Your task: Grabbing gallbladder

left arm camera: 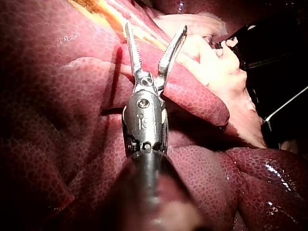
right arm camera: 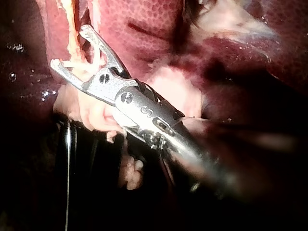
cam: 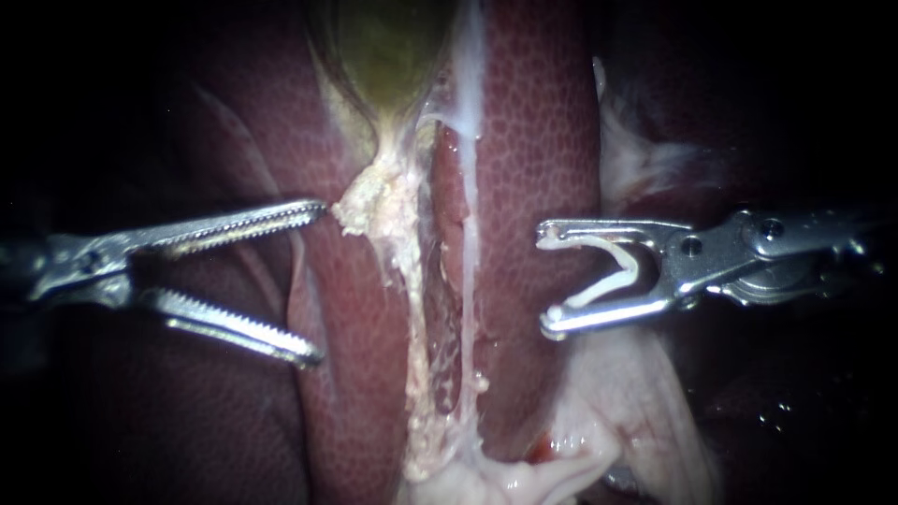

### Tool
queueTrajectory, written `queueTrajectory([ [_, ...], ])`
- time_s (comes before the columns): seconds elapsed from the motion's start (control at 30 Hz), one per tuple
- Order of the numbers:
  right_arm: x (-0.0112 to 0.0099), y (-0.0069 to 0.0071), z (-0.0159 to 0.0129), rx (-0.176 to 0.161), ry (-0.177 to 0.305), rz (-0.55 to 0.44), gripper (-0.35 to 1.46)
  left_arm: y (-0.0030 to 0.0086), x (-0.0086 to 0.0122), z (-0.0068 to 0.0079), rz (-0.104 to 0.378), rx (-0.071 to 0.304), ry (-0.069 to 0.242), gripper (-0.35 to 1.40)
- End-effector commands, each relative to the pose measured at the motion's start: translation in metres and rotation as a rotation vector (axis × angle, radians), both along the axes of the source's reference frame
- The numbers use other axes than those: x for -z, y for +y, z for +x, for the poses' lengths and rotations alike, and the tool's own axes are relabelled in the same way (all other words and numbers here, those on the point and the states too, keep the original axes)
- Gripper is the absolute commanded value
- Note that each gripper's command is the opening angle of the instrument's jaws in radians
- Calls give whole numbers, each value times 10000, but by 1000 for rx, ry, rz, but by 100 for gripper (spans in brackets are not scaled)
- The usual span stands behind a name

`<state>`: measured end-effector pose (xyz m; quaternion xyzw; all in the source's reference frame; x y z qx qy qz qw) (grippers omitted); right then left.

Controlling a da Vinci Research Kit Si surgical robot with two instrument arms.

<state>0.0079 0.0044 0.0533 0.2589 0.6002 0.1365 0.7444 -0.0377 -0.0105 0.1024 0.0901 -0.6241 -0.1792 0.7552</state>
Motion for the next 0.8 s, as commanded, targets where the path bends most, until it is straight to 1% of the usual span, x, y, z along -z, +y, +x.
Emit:
queueTrajectory([
  [0.03, 0, 0, 0, 0, 0, 0, 60, 0, 0, 0, 0, 2, 1, 73],
  [0.17, 0, 0, 0, 0, 0, 0, 60, 1, -1, 0, 5, 5, 2, 73],
  [0.27, 0, 0, 0, 0, 0, 0, 60, 4, -3, 1, 6, 8, 4, 73],
  [0.37, 0, 0, 0, 0, 0, 0, 60, 10, -6, 3, 6, 21, 13, 73],
  [0.5, 0, 0, 0, 0, 0, 0, 60, 21, -14, 2, 9, 33, 20, 73],
  [0.63, 0, 0, 0, 0, 0, 0, 60, 30, -25, -6, 10, 41, 24, 71],
  [0.8, 0, 0, 0, 0, 0, 0, 60, 40, -38, -24, 21, 52, 27, 68],
])
